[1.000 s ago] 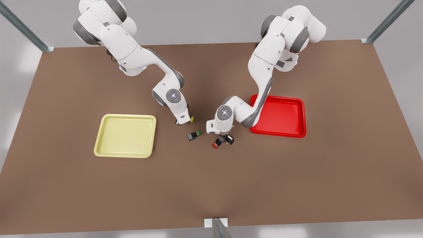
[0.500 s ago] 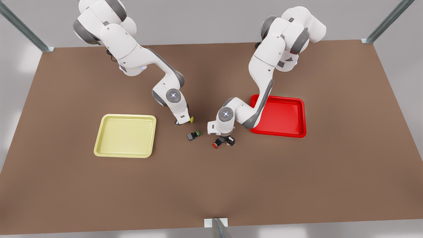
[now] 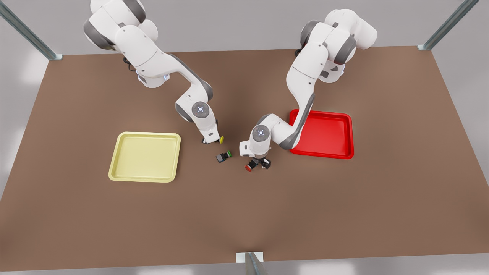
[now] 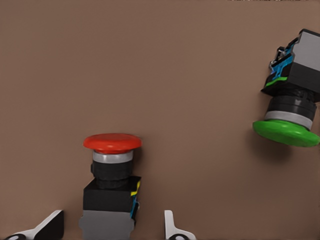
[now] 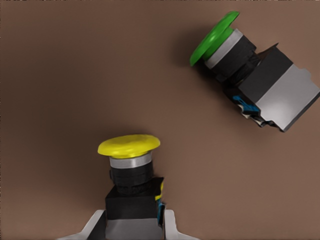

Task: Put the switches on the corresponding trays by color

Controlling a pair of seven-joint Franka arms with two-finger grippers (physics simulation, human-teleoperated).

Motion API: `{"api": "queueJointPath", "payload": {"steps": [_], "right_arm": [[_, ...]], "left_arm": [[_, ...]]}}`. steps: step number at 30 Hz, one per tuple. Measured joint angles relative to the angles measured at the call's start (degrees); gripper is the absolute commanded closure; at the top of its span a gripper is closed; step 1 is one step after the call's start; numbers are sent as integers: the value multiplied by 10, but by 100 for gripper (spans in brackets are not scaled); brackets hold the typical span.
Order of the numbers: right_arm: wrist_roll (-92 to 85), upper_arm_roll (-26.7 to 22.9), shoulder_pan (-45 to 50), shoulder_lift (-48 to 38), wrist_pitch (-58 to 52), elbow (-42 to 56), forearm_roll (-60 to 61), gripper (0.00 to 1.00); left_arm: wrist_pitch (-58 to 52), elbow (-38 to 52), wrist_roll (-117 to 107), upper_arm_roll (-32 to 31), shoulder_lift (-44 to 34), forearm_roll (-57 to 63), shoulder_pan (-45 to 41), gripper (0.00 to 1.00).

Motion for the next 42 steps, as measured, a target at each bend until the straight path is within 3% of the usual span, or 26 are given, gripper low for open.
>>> {"api": "queueJointPath", "payload": {"steps": [10,13,20,29,34,38,39,40,42], "right_arm": [[-11,-2,2,17,4,0,-1,35],[-11,-3,2,18,4,0,-1,45],[-10,-3,0,18,2,1,-1,48],[-9,-1,-11,-18,-19,9,0,48],[-44,3,-208,-111,-91,-8,-2,48],[-163,4,-356,-114,-102,-25,-3,47],[-166,4,-359,-116,-101,-35,-4,41],[-165,3,-361,-116,-100,-43,-4,0],[-165,4,-359,-116,-100,-43,-3,0]], "left_arm": [[-1,10,5,1,2,-1,3,9],[0,12,4,1,3,1,2,26],[-3,17,-3,1,2,1,1,44],[-6,17,-5,0,0,0,0,51],[-7,17,-8,0,-3,36,1,51],[-54,20,-7,0,-46,39,4,51],[-75,20,-6,0,-65,35,6,51],[-97,19,-6,0,-84,29,6,51],[-161,11,-5,1,-148,12,13,51]]}}
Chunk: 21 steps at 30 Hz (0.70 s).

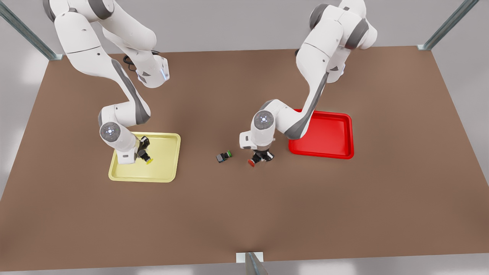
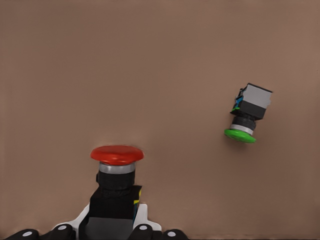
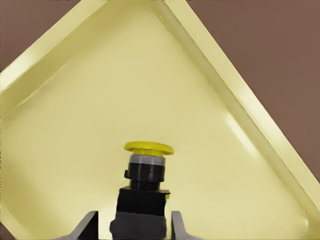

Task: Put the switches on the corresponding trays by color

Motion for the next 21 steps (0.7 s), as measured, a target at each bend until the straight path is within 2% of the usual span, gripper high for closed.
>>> {"api": "queueJointPath", "payload": {"steps": [2,4,7,8,9,10,12,13,14,18,19,21], "right_arm": [[0,0,3,1,2,0,0,0],[0,0,4,1,3,0,0,0],[2,7,5,-1,-6,15,0,0],[32,26,7,4,-97,89,7,0],[143,35,25,18,-270,224,7,0],[247,37,48,20,-361,322,7,0],[347,27,77,21,-418,433,6,0],[394,-34,156,-20,-422,432,11,0],[398,-75,175,-53,-420,420,47,0],[400,-84,175,-87,-421,394,57,0],[401,-84,169,-88,-422,394,57,0],[418,-84,162,-93,-422,393,57,0]], "left_arm": [[-32,-56,-19,1,-79,-15,0,50],[-27,-173,-27,1,-179,-23,12,50],[-27,-314,-7,1,-294,-26,89,48],[-28,-336,6,1,-303,-23,132,48],[-26,-358,7,1,-303,-19,176,48],[-25,-372,6,1,-300,-12,210,47],[2,-390,7,1,-273,0,202,47],[14,-391,6,0,-255,8,171,47],[19,-391,5,0,-244,16,168,47],[70,-396,13,0,-206,34,176,47],[81,-396,12,0,-195,38,172,0],[79,-396,4,0,-196,30,167,0]]}}
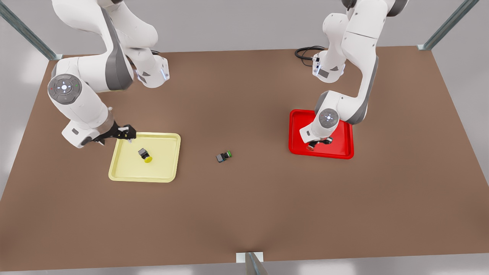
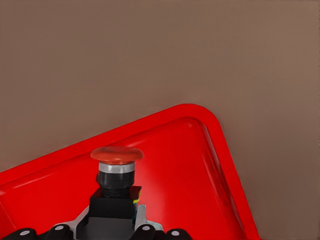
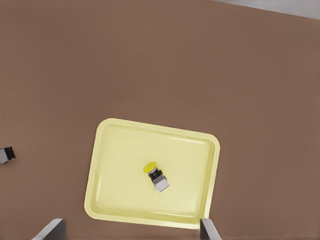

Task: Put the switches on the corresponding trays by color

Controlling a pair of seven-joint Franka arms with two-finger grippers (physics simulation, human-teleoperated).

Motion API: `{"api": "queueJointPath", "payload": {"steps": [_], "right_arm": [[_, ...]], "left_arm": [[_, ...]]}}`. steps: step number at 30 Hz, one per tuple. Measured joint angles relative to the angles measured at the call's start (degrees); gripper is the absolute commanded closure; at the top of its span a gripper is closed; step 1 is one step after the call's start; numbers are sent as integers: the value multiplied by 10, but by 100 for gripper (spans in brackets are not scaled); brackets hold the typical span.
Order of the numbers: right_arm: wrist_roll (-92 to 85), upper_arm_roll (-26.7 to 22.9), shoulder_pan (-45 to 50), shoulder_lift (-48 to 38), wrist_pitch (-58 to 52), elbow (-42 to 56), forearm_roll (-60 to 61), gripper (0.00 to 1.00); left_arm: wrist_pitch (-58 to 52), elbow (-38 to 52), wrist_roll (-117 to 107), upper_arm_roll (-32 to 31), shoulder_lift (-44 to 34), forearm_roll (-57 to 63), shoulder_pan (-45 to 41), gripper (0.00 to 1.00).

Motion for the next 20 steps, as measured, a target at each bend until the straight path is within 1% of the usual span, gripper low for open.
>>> {"api": "queueJointPath", "payload": {"steps": [5,8,9,11,12,13,14,15,16,17,18,20], "right_arm": [[2,0,2,0,-8,-3,0,0],[3,0,4,1,-8,-3,0,0],[3,0,4,0,-8,-3,0,0],[3,0,2,1,-9,-3,0,0],[4,0,2,1,-9,-3,0,0],[4,0,2,0,-9,-3,0,0],[4,0,3,0,-9,-2,0,0],[4,0,3,0,-9,-2,0,0],[4,0,1,-1,-9,-1,0,0],[4,0,1,-1,-9,0,0,0],[4,0,1,-2,-9,1,0,0],[4,0,1,-3,-9,3,0,0]], "left_arm": [[-5,0,-15,-20,-15,-33,-4,0],[-6,4,-31,-20,-66,-39,4,0],[-29,26,-54,-20,-85,-40,-1,0],[-194,182,-67,-16,-81,-41,2,0],[-267,250,-67,-15,-81,-42,26,0],[-311,300,-66,-14,-80,-41,66,0],[-331,321,-59,-12,-88,-41,110,0],[-369,353,-58,12,-91,-38,128,0],[-415,385,-55,20,-100,-29,148,0],[-429,381,-43,21,-132,-22,170,0],[-441,381,0,48,-141,-23,169,0],[-450,380,-1,62,-148,-29,210,0]]}}
